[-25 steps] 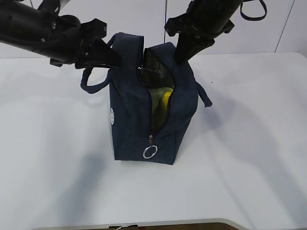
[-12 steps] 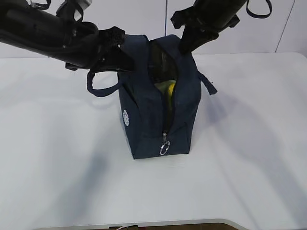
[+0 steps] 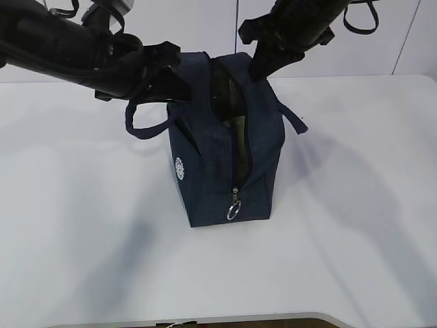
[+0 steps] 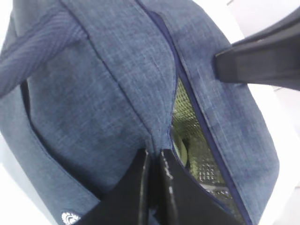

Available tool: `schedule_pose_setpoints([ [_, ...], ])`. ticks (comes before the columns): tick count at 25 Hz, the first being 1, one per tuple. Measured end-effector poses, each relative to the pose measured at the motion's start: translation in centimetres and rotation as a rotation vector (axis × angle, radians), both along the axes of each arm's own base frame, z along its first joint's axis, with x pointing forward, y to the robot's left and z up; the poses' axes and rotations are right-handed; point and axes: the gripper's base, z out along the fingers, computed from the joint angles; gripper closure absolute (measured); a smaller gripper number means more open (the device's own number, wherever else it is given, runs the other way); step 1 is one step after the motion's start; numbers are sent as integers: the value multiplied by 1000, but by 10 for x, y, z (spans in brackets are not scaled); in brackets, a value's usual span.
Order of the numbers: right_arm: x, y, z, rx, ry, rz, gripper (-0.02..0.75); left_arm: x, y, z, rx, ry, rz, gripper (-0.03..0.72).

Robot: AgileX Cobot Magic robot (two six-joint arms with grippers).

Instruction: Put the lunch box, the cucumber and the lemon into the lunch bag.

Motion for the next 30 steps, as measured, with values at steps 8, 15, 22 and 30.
schedule_pose_setpoints([
  [8, 0, 1, -1, 13, 4, 0, 729, 0, 0, 0, 1, -1, 2, 699],
  [15, -3, 6, 0, 53, 24, 48, 673, 0, 0, 0, 1, -2, 1, 699],
  [22, -4, 8, 2, 83, 25, 63, 399, 0, 0, 0, 1, -2, 1, 699],
  [30, -6, 7, 21, 70, -4, 90, 370, 0, 0, 0, 1, -2, 1, 699],
])
